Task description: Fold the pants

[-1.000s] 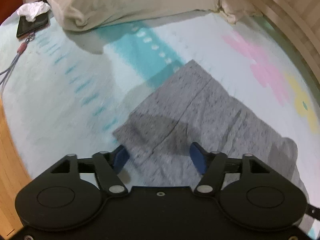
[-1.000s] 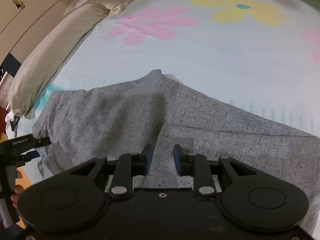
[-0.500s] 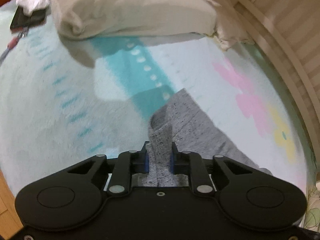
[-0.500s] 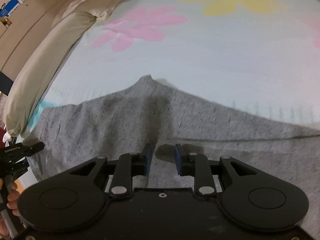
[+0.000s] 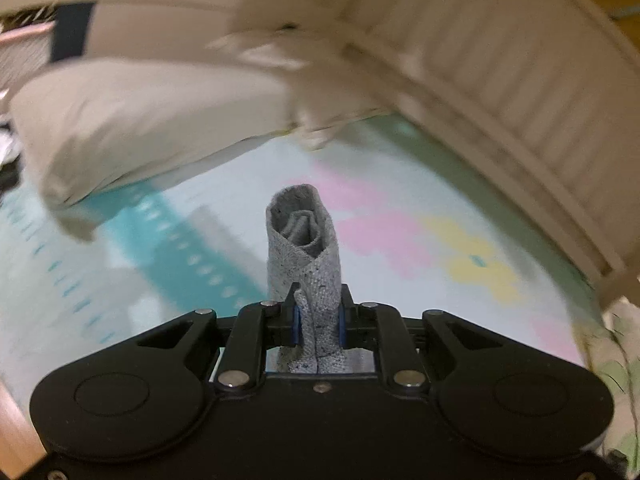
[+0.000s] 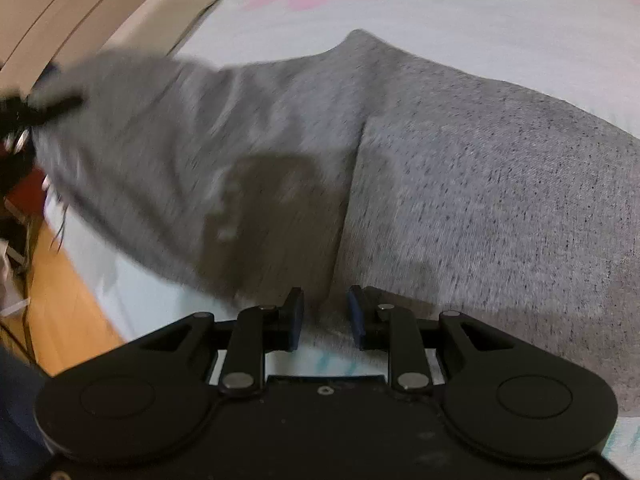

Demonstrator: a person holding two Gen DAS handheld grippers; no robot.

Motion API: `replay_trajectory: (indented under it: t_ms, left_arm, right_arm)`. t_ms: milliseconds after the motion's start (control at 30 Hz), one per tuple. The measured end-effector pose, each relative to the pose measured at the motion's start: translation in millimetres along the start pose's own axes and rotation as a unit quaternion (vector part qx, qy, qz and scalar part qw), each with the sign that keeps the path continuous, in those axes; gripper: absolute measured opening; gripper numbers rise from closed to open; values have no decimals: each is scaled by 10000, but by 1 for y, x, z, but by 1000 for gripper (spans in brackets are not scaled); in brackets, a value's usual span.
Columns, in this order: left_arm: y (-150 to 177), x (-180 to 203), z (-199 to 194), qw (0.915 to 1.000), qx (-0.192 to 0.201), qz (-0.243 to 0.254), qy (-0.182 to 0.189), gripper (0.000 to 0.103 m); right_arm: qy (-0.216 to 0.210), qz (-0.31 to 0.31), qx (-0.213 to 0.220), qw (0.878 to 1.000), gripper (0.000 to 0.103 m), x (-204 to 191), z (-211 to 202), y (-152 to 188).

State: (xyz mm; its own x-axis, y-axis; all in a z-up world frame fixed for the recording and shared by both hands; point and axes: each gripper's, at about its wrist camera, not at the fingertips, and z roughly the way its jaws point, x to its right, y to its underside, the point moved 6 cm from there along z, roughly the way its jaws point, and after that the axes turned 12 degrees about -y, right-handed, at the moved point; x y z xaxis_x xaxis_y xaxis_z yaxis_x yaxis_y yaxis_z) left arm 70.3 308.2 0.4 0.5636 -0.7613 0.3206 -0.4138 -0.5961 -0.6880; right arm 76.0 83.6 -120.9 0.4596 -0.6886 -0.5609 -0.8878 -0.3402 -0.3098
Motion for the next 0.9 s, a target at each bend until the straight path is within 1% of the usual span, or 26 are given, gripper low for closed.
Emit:
replay_trajectory:
  t_ms: [67,133,200,300,333,400,433,467,500,567,633,667,700,733,800,867,900]
  left_arm:
    - [0,25,-14,9994,93,209,265,20]
    - [4,52,-26,9977,142,390,538,20]
    - [12,83,-36,9944,139,626,835,20]
    - [36,135,-44,9862,52,1075,1256,19]
    - [48,154,-44,9820,-51,1254,1412,18]
    - [76,187,-38,9742,-362,1493,1653,16]
    - [90,200,-33,9705,-545,1570,1749,9]
    - [105,212,-26,9656,-756,1676,1841,9]
    - [122,224,-19,9604,-987,1769,1910,4]
    - [152,240,-7,9510,-1405,1957,1938,4]
    - [173,248,-2,9397,-1770,2150,1984,5]
    - [180,248,-5,9357,-1866,2222,2007,5]
    - [183,247,-7,9334,-1895,2282,2021,6]
    - [182,244,-9,9326,-1858,2341,2025,9]
    - [170,236,-12,9355,-1691,2420,1939,10]
    - [154,222,-10,9440,-1428,2445,1691,12]
    - [145,210,-5,9489,-1298,2468,1480,12]
  right_arm:
    - [-207,88,143,9996,26,2,-18,-1]
    - [-344,249,507,9978,26,10,-44,-7]
    - [-325,332,849,9953,26,24,-70,-12]
    - [-176,599,1325,9892,27,54,-105,-17]
    - [-136,715,1425,9871,27,66,-114,-17]
    - [26,913,1492,9846,27,88,-126,-11]
    - [127,991,1485,9839,27,99,-128,-7]
    - [253,1073,1469,9830,27,110,-130,-2]
    - [393,1145,1446,9821,27,120,-131,3]
    - [673,1288,1368,9799,27,140,-134,14]
    - [889,1421,1351,9765,27,157,-140,22]
    - [934,1493,1368,9748,28,162,-143,26]
    - [939,1576,1434,9725,29,167,-148,27]
    - [918,1640,1518,9704,29,170,-152,27]
    - [803,1677,1655,9685,29,172,-160,25]
    - [624,1635,1804,9679,30,167,-163,19]
    - [550,1622,1869,9673,30,158,-159,8]
